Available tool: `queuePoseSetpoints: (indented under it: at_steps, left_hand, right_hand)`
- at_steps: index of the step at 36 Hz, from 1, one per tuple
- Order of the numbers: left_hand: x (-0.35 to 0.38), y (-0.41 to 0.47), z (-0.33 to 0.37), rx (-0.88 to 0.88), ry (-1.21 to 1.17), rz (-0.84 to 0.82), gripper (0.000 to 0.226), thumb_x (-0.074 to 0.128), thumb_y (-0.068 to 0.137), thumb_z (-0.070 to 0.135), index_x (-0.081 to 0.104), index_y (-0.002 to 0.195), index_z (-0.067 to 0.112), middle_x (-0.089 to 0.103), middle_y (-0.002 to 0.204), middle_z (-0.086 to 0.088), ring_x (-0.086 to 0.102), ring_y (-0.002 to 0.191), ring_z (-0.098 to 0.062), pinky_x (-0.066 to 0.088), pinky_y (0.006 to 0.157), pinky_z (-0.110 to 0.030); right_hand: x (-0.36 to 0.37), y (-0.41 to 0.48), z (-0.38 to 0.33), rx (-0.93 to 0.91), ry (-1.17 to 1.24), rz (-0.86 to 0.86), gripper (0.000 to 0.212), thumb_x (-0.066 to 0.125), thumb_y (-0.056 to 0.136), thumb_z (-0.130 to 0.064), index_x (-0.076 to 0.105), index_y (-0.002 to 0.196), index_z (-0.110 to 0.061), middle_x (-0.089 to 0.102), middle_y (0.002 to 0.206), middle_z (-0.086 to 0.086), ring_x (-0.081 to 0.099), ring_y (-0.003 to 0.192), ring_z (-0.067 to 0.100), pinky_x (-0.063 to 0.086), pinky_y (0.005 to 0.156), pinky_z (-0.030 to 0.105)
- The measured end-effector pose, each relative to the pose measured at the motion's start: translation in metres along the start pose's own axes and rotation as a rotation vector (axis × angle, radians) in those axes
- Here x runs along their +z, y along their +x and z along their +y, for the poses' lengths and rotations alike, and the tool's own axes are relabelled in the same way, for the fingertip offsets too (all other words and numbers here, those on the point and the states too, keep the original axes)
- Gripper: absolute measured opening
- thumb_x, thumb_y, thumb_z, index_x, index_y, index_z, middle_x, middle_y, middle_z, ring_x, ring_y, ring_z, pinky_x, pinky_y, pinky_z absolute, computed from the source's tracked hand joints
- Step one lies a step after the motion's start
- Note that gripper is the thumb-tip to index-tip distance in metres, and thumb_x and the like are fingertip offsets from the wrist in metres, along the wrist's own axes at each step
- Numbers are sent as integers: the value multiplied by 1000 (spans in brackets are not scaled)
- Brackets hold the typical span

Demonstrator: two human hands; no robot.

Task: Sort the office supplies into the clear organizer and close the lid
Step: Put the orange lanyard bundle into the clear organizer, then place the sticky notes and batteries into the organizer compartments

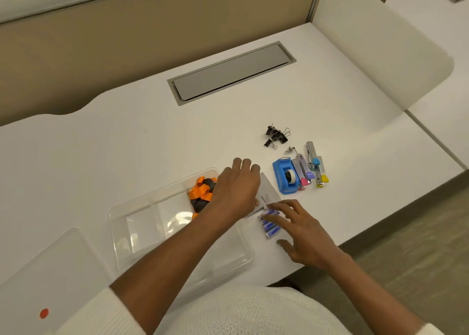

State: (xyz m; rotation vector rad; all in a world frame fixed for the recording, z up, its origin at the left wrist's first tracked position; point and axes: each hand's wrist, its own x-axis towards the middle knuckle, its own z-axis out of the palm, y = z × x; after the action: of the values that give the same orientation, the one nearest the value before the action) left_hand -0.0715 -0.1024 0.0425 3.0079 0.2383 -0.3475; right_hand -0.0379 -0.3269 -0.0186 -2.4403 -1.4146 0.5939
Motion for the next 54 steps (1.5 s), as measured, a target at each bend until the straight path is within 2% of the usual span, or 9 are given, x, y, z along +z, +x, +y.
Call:
queuePoseSetpoints:
  at_steps: [4, 7, 10, 16, 21, 32, 37, 48, 54]
  left_hand:
    - [26, 13, 7, 2, 77, -186, 106, 94, 65, 48, 39, 147, 8, 47, 141, -17, 45, 132, -36, 47, 103, -47]
    - [42, 18, 10, -42, 47, -210, 113, 96, 61, 47, 37, 148, 7, 48, 140, -17, 49, 128, -36, 48, 102, -45]
    - [51, 21, 12, -86, 15, -208, 115, 96, 60, 48, 35, 149, 7, 47, 138, -17, 51, 124, -35, 49, 100, -45]
    - [58, 23, 19, -152, -41, -182, 104, 92, 68, 37, 32, 149, 10, 42, 139, -17, 46, 127, -35, 49, 100, -48]
    - [53, 25, 25, -227, -100, -161, 111, 92, 65, 42, 26, 150, 14, 38, 145, -13, 39, 134, -35, 45, 104, -53]
    - [60, 42, 50, -168, -153, -126, 100, 86, 70, 44, 30, 148, 18, 39, 147, -10, 38, 135, -32, 45, 106, -47]
    - [63, 44, 47, -147, -172, -132, 97, 85, 73, 45, 32, 152, 22, 30, 153, -13, 31, 141, -34, 46, 108, -49]
    - [24, 5, 30, -220, -397, 146, 79, 80, 65, 57, 50, 133, 30, 37, 133, -2, 34, 124, -24, 54, 93, -43]
    - [-11, -51, -6, -401, -612, 373, 76, 84, 56, 58, 58, 123, 35, 42, 123, 5, 42, 115, -17, 50, 83, -30]
  right_hand:
    - [9, 4, -10, 15, -63, -13, 61, 74, 89, -43, 48, 144, -39, 40, 158, -3, 39, 143, 23, 50, 110, 38]
    - [12, 8, -14, 52, -69, 4, 58, 83, 83, -35, 59, 136, -31, 55, 146, 6, 54, 129, 29, 57, 99, 42]
    - [14, 8, -13, 105, -43, -8, 57, 75, 89, -38, 51, 141, -33, 51, 144, 2, 52, 123, 22, 52, 99, 32]
    - [13, -4, -9, 286, 49, 6, 60, 70, 92, -43, 43, 144, -32, 46, 142, -3, 51, 122, 14, 50, 96, 23]
    - [11, -15, -2, 350, 59, 43, 62, 69, 92, -46, 42, 145, -30, 47, 141, -3, 52, 122, 13, 51, 93, 22]
    - [11, -20, 10, 470, 121, 141, 69, 77, 85, -47, 49, 143, -24, 54, 135, 3, 56, 114, 18, 55, 85, 26]
    - [9, -25, 18, 524, 189, 222, 67, 81, 81, -46, 53, 137, -23, 57, 127, 2, 56, 105, 15, 47, 75, 21]
    - [-1, -16, 7, 476, 302, 289, 68, 85, 74, -52, 53, 130, -28, 56, 117, -2, 63, 92, 14, 56, 67, 24]
    - [-6, 5, -17, 415, 357, 274, 66, 83, 73, -56, 54, 127, -31, 59, 114, -4, 60, 90, 12, 45, 68, 13]
